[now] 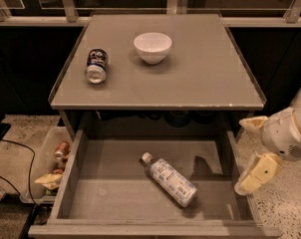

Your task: Pick blue plastic bottle from top drawer and place on counter

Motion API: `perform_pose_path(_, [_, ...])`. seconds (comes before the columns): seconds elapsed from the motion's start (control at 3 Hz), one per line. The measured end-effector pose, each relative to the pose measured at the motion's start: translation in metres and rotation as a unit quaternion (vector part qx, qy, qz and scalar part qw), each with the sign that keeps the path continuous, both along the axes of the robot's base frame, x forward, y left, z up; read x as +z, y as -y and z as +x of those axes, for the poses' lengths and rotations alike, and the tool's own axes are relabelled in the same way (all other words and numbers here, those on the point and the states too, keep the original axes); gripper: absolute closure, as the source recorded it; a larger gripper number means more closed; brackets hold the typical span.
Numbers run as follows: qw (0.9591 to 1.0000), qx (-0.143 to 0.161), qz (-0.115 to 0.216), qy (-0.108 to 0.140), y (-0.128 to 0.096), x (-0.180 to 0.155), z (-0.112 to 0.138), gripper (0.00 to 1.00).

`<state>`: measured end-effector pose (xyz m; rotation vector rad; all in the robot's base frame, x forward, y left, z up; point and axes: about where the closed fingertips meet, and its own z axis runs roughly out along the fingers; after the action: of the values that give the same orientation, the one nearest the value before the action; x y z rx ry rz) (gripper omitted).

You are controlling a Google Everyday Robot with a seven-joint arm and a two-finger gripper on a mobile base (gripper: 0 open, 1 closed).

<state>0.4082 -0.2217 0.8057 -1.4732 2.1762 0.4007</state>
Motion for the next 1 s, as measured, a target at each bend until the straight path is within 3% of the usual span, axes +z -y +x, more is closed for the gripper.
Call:
perform_pose_path(0.33, [0.9972, -0.043, 0.049, -0.036, -0.0253, -0.0129, 0.0047, 0.0])
perform_pose_path(1.0, [0.9962, -0.06, 0.051, -0.038, -0.0275, -0.0113, 0.0033, 0.0])
